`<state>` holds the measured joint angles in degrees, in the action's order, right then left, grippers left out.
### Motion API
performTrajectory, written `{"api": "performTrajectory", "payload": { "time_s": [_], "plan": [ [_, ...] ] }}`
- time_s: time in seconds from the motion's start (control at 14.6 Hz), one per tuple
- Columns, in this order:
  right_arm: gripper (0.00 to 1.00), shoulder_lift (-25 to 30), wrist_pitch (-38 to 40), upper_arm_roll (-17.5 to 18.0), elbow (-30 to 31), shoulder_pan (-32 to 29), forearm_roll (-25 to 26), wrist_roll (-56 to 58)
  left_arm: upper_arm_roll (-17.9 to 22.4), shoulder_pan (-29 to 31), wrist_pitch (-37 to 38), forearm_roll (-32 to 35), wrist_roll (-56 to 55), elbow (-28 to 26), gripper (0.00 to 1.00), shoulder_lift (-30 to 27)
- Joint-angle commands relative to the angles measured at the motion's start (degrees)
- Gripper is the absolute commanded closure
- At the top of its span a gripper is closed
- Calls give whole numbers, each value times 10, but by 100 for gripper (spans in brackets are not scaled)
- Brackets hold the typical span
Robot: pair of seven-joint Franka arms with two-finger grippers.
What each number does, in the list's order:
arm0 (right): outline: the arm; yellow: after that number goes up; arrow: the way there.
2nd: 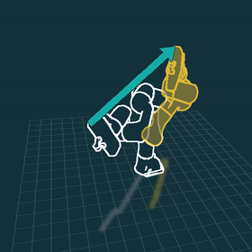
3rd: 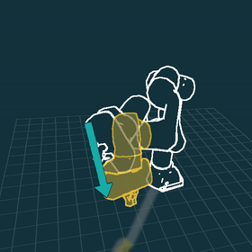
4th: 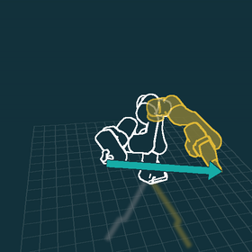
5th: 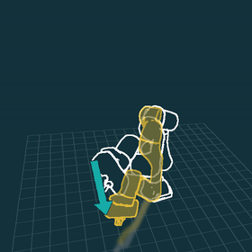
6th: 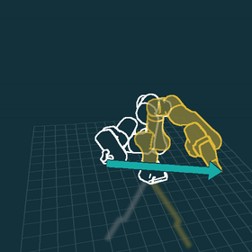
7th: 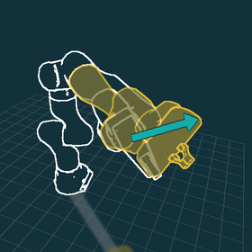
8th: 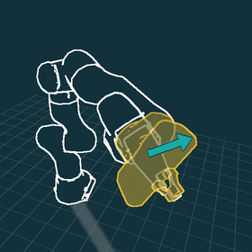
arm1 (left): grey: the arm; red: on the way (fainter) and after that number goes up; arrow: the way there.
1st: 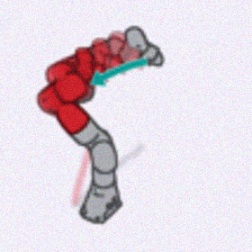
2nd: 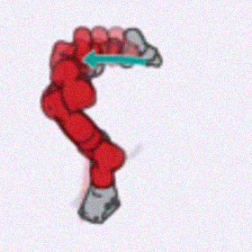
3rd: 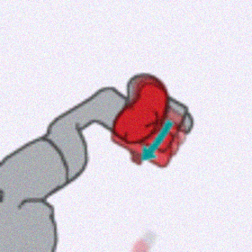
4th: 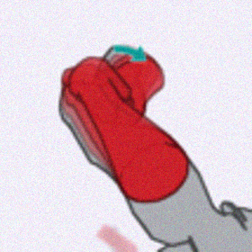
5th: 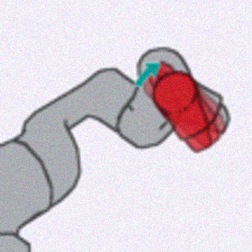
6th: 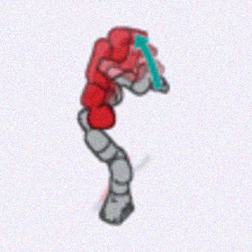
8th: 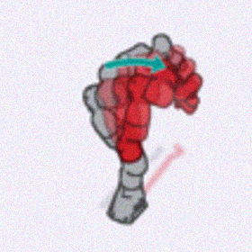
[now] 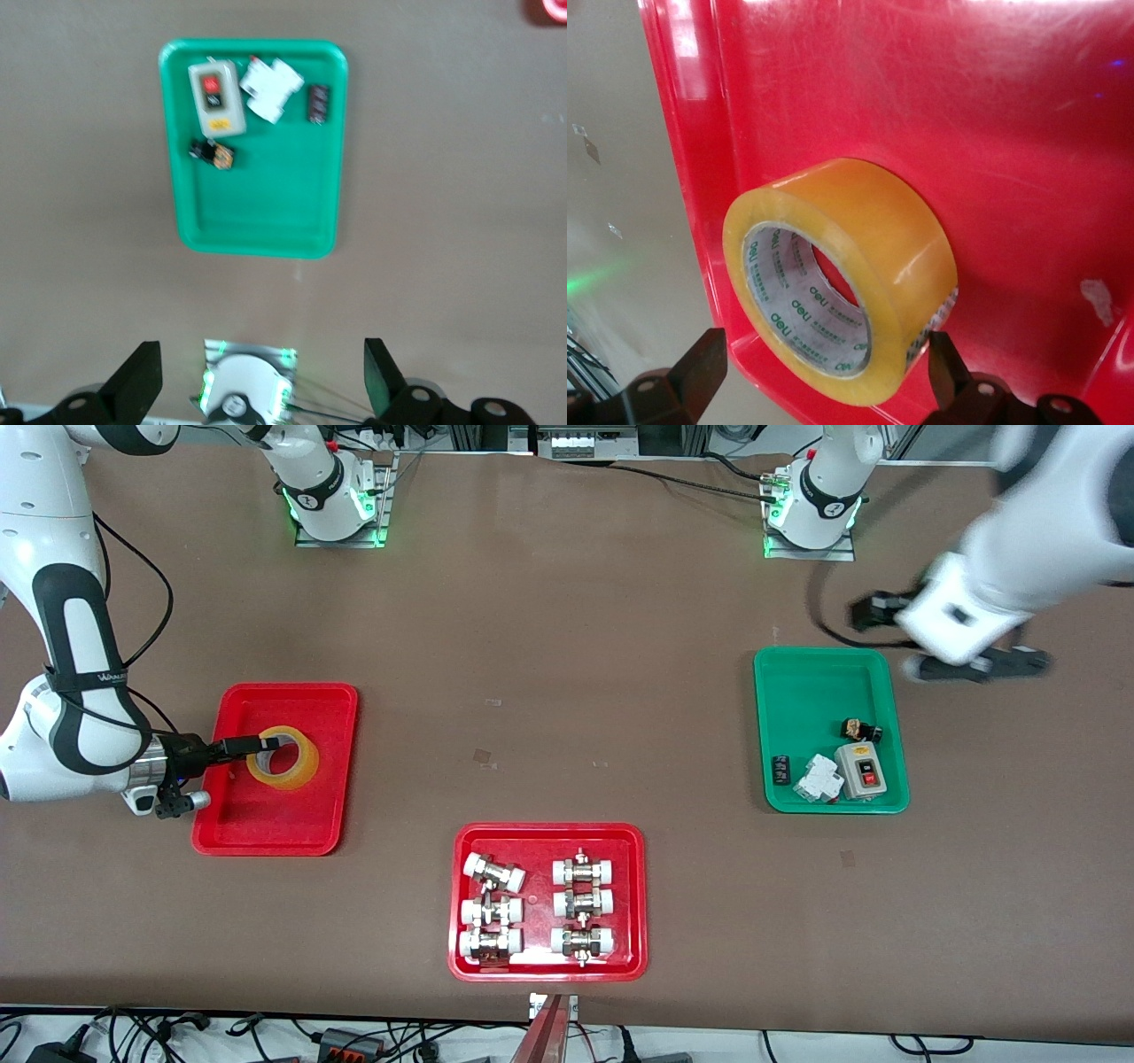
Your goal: Left arm passes tape to right arm into tray
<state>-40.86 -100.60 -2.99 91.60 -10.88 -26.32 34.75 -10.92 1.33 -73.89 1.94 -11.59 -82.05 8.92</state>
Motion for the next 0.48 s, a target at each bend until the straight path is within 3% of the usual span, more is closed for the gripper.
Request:
{"api": "performTrajectory", "payload": {
  "time_s": [0.0,0.14,0.27,0.41],
  "plan": [
    [0,27,-7,0,-5,23,41,7,126,-58,-12,-21,94,-23,0,-30],
    [0,48,-9,1,-20,31,109,0,122,-59,-34,-14,96,-77,0,-77],
    [0,67,-7,0,-41,40,143,-3,115,-59,-70,-13,91,-133,0,-115],
    [0,82,-3,-1,-68,59,189,-59,114,-56,-72,-12,90,-133,0,-115]
  ]
}}
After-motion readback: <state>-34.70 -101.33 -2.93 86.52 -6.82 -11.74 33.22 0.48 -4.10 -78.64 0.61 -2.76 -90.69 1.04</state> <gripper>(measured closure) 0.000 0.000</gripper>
